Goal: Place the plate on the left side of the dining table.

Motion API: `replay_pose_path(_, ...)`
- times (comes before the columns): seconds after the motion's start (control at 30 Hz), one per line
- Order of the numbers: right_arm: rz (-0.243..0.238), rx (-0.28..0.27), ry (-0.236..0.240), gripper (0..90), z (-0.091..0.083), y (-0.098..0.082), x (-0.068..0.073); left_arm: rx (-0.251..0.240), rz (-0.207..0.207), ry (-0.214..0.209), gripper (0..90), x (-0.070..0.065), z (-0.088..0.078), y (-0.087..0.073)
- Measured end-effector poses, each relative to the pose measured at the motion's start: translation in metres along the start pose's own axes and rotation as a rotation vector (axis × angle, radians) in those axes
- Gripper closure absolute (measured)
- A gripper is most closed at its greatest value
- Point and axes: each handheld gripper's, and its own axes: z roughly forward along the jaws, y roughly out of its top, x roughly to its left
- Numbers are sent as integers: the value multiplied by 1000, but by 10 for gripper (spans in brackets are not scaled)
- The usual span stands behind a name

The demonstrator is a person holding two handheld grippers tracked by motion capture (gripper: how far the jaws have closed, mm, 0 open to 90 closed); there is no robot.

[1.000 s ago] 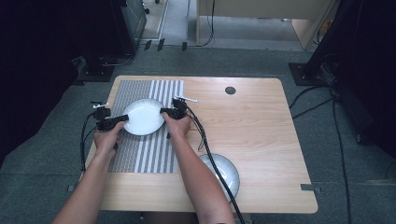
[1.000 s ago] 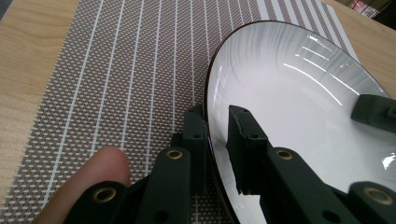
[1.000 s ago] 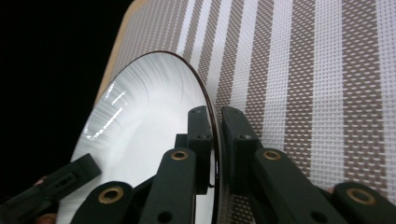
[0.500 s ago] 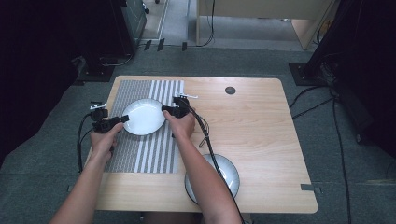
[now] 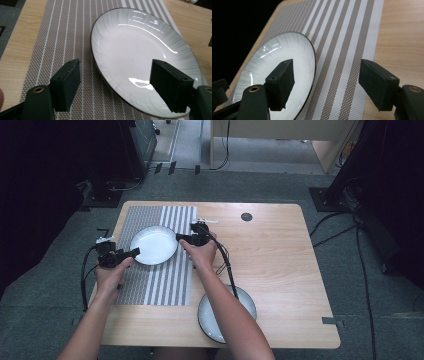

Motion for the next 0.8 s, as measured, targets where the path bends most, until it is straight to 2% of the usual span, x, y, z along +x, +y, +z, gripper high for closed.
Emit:
replay_pose_path(0.1, -60, 13, -47, 301, -13, -2, 0, -19, 9, -8, 234, -5, -9, -3)
replay_pose_path(0.13, -60, 13, -47, 301, -13, -2, 0, -23, 12, -9, 234, -6, -11, -4)
replay_pose_path(0.37, -56, -15, -4, 291, -40, -8, -6, -49, 57, 5, 232, -22, -27, -14)
replay_pose_path(0.53, -59, -29, 6, 286, -56, -13, -8, -58, 66, -10, 230, -32, -36, -22)
replay_pose_path(0.8, -104, -37, 46, 271, -83, -25, -15, -68, 81, -21, 230, -46, -48, -39)
